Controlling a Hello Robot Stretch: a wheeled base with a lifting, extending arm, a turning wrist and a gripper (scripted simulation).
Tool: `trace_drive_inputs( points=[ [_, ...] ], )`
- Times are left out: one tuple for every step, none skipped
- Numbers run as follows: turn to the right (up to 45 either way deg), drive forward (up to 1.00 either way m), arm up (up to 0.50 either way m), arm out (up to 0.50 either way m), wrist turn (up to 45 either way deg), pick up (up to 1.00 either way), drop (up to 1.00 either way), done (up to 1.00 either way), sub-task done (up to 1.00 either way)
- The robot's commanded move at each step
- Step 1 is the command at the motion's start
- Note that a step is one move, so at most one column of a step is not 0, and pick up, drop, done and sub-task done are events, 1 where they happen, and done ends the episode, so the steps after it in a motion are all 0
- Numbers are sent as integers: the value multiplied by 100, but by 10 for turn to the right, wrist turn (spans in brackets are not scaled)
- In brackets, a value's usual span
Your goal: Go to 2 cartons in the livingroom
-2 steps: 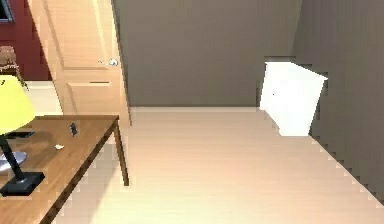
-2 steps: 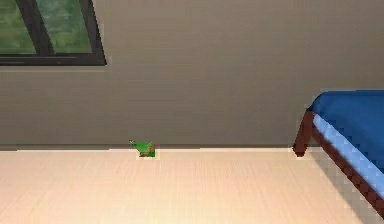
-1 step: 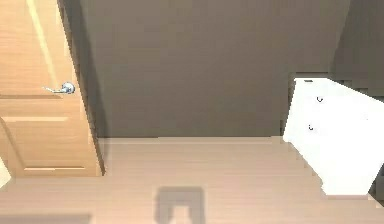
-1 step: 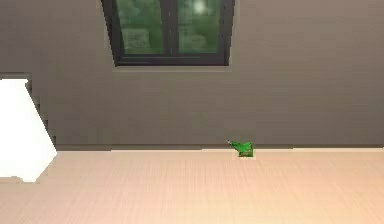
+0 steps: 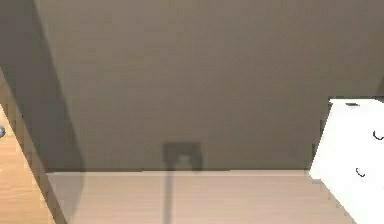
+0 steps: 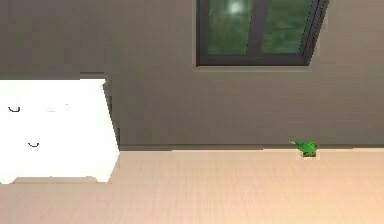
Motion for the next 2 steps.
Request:
trace_drive_inputs(
  points=[
    [-300,0,0,0,0,0,0,0,0],
    [0,45,0,0,0,0,0,0,0]
  ],
)
